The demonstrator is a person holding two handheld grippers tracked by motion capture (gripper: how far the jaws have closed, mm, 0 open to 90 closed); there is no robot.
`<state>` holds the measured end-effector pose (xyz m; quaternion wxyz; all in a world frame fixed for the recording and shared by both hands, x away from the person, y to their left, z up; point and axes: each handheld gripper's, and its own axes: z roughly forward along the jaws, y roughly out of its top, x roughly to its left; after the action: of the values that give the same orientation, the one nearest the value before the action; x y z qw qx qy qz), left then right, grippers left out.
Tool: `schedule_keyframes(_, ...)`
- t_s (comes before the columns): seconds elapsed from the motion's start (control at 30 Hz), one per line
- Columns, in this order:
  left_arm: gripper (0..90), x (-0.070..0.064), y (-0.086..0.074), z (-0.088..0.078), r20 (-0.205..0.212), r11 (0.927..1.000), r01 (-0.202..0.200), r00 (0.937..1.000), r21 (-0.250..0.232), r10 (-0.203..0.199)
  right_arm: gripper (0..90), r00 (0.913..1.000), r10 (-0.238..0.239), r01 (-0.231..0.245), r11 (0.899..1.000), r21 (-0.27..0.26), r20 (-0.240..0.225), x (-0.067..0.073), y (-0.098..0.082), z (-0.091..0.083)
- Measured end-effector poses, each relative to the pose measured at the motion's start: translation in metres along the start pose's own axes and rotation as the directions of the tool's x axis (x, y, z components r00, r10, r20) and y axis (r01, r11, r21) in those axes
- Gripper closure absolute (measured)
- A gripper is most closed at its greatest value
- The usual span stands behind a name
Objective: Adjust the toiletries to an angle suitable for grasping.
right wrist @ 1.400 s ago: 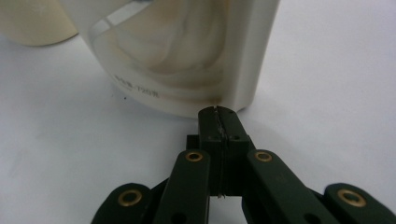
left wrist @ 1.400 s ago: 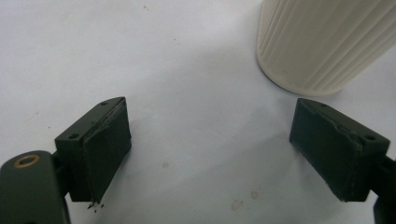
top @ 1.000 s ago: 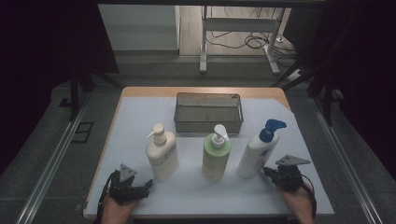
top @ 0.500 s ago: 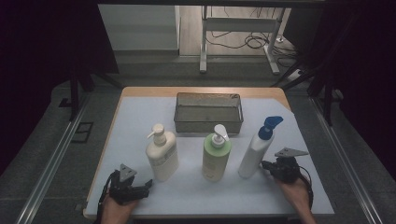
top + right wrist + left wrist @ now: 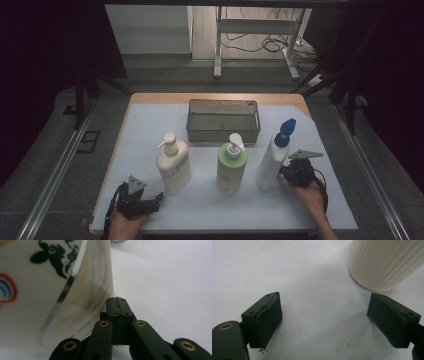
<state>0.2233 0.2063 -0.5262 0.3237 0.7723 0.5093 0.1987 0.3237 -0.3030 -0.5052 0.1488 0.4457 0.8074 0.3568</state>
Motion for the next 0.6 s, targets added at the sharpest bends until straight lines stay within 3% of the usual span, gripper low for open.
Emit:
schedule_keyframes(0.27,12.4,0.000,0.000,0.000,0.000,1.0000,-0.002,1.0000,0.000,0.002,89.8,1.0000,0.000,0.000,1.000,0.000,0.002,0.002,-0.001,0.000)
schedule_keyframes(0.6,12.4,0.000,0.000,0.000,-0.001,1.0000,-0.003,1.0000,0.000,0.003,89.7,0.9997,-0.015,0.014,1.000,-0.012,-0.019,0.023,-0.024,-0.034)
